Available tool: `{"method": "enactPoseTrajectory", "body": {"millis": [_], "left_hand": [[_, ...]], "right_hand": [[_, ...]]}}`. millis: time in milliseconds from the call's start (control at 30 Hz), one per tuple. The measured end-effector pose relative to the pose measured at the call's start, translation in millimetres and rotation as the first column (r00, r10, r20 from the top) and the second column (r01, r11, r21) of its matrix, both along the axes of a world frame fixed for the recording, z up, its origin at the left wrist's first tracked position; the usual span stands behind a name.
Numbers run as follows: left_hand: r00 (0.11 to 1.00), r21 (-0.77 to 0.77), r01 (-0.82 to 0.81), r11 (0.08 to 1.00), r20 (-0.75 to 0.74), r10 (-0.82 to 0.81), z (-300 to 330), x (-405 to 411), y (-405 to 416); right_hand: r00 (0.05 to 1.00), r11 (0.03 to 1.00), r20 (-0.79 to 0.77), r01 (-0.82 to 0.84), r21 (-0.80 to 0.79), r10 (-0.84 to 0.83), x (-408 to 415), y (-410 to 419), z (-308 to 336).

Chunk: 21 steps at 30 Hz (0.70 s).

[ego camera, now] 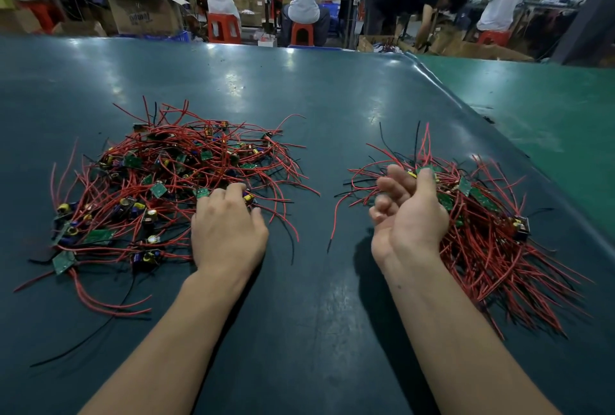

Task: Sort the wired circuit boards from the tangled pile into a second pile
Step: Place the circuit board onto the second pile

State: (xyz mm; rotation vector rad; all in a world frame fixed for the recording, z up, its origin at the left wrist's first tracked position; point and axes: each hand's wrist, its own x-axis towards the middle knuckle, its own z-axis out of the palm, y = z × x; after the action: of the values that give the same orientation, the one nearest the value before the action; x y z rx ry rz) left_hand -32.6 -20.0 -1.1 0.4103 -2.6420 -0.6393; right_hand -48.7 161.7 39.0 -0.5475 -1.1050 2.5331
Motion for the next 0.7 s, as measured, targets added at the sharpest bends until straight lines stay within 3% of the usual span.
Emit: {"method": "enactPoseTrajectory", "body": {"millis": [100,200,333,400,567,700], "left_hand": [[0.996,0.035,0.015,0.999,-0.088,-0.012,4,3,2],[0.988,0.078,0.013,0.997,-0.155,-0.001,6,5,4],[0.999,0.015,-0.035,0.999,0.013,0.035,2,2,1],[0.999,-0.006,-0.034,0.999,0.000,0.034,2,1,-2],[0.940,0.126,0.012,0.992,-0.339,0.031,4,3,2],[0.832,0.164,0.212,0.963,-0.548,-0.090,5,2,5]], "right_hand": [[0.998,0.998,-0.040,0.051,0.042,-0.049,1,2,2],[1.000,0.996,-0.009,-0.010,0.089,0.010,1,0,4],[0.976,0.966,0.007,-0.216,0.139,0.218,6,-6,6],[0.965,0.940,-0.027,-0.247,0.234,0.260,9,-9,5],[0.925,0.854,-0.089,-0.299,0.427,0.368,15,-16,3],[0.894,0.761,0.036,-0.401,0.511,0.447,15,-18,0]]}}
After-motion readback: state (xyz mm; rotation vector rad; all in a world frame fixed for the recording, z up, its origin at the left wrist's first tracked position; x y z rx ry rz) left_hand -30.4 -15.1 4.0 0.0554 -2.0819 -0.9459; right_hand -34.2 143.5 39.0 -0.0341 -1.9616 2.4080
